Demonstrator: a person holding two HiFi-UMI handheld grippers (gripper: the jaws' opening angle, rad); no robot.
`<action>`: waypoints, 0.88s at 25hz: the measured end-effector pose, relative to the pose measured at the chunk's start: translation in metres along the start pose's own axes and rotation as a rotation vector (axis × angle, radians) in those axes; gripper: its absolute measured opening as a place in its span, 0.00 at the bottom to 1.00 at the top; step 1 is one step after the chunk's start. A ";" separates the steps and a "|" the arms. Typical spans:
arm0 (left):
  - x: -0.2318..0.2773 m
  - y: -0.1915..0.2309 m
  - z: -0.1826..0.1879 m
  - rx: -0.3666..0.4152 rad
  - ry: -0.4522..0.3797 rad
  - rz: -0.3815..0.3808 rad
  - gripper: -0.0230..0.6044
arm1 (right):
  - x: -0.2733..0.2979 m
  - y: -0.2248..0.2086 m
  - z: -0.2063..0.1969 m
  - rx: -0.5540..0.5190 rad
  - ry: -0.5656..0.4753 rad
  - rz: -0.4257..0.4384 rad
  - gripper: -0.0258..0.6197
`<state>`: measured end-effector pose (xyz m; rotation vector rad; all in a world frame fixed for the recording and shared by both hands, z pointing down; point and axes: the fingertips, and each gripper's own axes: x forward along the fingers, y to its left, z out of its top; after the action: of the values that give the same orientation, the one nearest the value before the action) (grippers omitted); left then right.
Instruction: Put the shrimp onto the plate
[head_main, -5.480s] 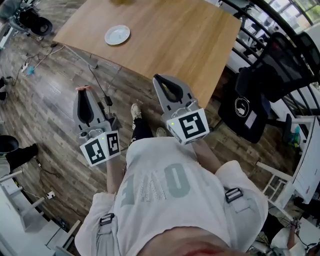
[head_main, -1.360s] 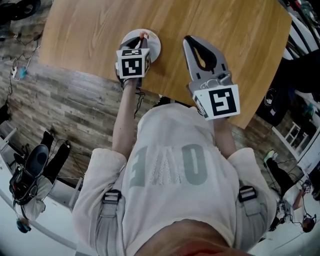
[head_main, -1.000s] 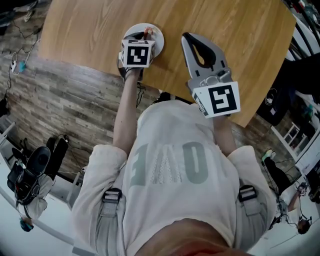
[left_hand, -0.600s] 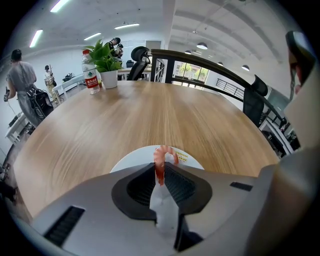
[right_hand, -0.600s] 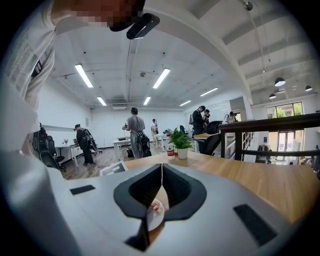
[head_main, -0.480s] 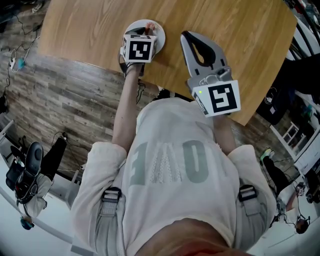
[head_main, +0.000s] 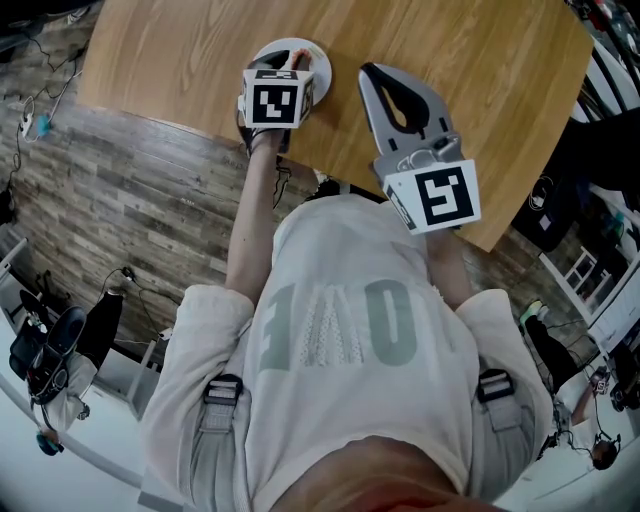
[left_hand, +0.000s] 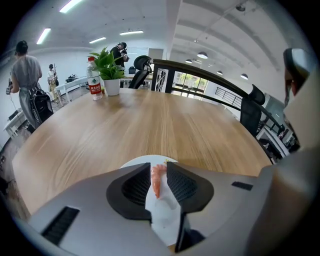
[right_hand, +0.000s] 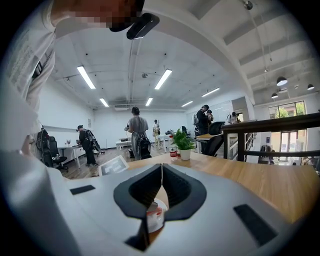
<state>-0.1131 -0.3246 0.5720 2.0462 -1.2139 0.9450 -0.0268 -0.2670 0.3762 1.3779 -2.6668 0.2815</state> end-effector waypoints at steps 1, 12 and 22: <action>-0.004 0.000 0.005 -0.005 -0.018 0.000 0.18 | 0.001 0.001 0.002 0.005 -0.003 0.000 0.07; -0.082 -0.012 0.086 0.033 -0.386 -0.001 0.12 | -0.002 0.009 0.027 -0.072 -0.073 0.008 0.07; -0.188 -0.049 0.120 0.167 -0.766 -0.048 0.05 | -0.005 0.025 0.055 -0.114 -0.164 0.000 0.07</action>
<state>-0.0986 -0.3025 0.3452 2.6739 -1.4694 0.2185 -0.0458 -0.2607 0.3190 1.4229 -2.7632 0.0165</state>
